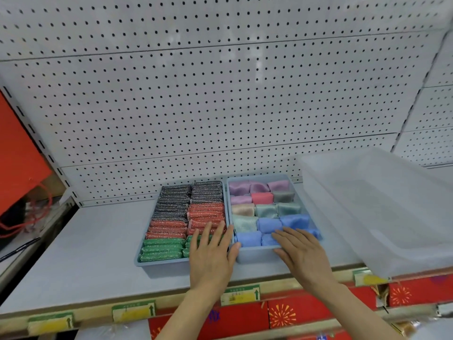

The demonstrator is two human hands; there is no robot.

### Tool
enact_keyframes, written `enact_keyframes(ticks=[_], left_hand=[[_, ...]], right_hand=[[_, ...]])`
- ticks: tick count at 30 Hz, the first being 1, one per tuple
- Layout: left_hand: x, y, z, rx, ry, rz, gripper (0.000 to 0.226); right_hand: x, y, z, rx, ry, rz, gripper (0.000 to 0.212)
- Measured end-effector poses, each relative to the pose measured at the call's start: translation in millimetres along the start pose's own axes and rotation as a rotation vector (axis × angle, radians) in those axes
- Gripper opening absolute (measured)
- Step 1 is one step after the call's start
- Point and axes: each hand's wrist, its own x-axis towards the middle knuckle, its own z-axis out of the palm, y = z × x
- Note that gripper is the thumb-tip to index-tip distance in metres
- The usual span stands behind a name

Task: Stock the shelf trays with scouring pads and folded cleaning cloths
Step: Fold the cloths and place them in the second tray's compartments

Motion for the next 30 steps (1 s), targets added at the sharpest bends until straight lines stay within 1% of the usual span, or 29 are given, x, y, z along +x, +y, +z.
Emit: enact_keyframes(ticks=[3,6,11,15,16,20,22,26,27,29,30], left_hand=[[-1.5,2.9,-3.1,0.013,0.017,0.020,0.080],[-3.0,11.2,-8.0,0.008,0.008,0.024,0.076],[1.1,35.9,-13.0,-0.009,-0.031,-0.002,0.068],[2.7,53.5,-13.2,-0.018,-0.047,-0.043,0.083],[3.0,58.5,-12.6,-0.023,-0.053,-0.057,0.083],[5.0,71.7,-11.6,-0.004,-0.083,-0.081,0.067],[4.8,73.7,-11.0,0.003,-0.081,-0.088,0.062],[6.2,73.6,-10.9,0.010,-0.088,-0.084,0.061],[7.0,73.3,-10.7,0.013,-0.096,-0.085,0.062],[7.4,73.4,-11.4,0.010,-0.106,-0.095,0.064],[6.6,75.4,-12.4,-0.010,-0.092,-0.118,0.065]], right_hand=[[-1.7,3.3,-0.1,0.006,0.003,-0.001,0.058],[-4.6,8.8,-6.3,0.011,0.005,0.001,0.060],[-6.3,32.2,-12.4,0.039,-0.047,0.000,0.060],[-4.6,51.1,-10.1,0.085,-0.105,0.001,0.061],[-4.6,55.7,-11.4,0.092,-0.121,0.004,0.061],[-3.6,67.8,-20.0,0.103,-0.187,-0.002,0.066],[-5.4,69.8,-22.2,0.090,-0.192,-0.008,0.064],[-2.9,70.2,-26.4,0.068,-0.210,-0.031,0.043],[-3.6,71.3,-27.1,0.064,-0.218,-0.048,0.043],[-3.9,70.4,-31.3,0.059,-0.287,-0.051,0.053],[-3.6,67.7,-37.4,0.068,-0.310,-0.040,0.054]])
